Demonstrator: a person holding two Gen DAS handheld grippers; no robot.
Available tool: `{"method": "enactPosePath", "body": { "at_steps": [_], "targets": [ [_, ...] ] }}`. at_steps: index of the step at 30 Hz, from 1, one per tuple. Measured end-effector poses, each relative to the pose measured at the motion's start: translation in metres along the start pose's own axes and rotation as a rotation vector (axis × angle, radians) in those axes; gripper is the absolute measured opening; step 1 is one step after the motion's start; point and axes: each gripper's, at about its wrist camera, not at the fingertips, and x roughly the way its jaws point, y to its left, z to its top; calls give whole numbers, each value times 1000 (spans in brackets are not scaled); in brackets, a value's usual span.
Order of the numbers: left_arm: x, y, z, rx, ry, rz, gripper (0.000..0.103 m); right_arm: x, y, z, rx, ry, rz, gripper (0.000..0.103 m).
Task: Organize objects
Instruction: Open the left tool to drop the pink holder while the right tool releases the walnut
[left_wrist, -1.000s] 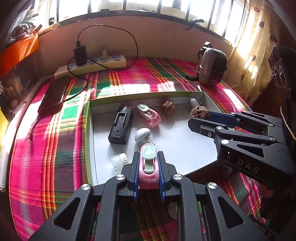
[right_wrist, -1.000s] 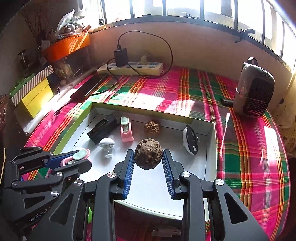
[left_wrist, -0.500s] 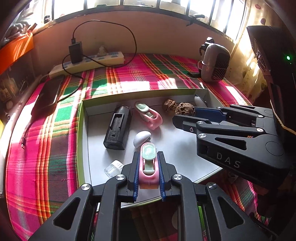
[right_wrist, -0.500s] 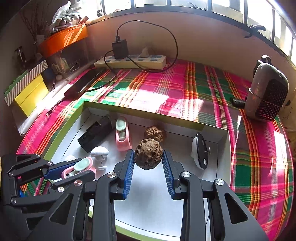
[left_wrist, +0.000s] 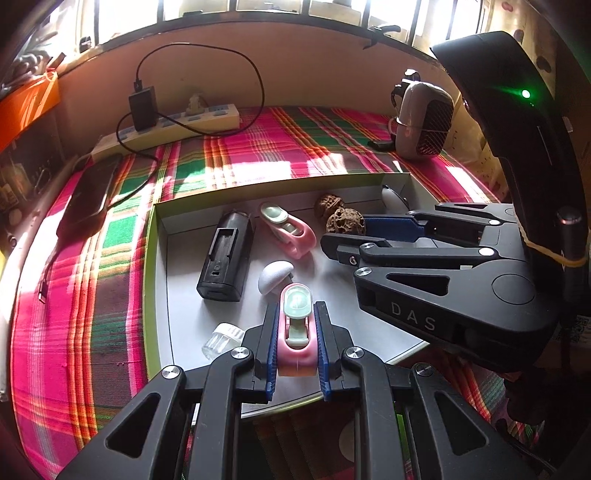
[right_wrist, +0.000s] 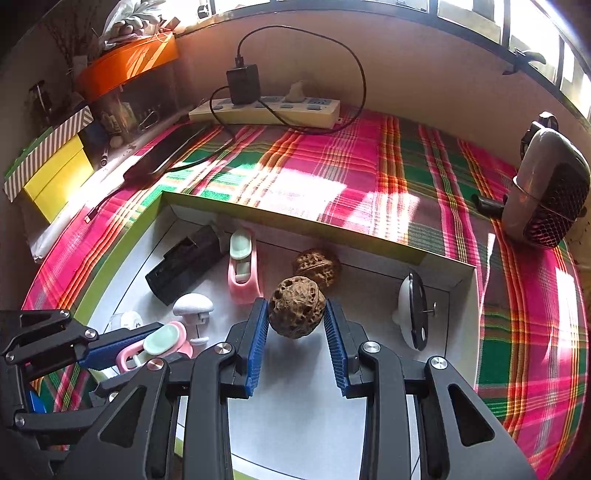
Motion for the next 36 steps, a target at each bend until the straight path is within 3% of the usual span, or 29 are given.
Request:
{"method": "enactPosePath", "body": {
  "at_steps": [36],
  "targets": [
    [7,8,0,-36,22,18,18,8,-2,2,15,-1,-7,33]
  ]
}}
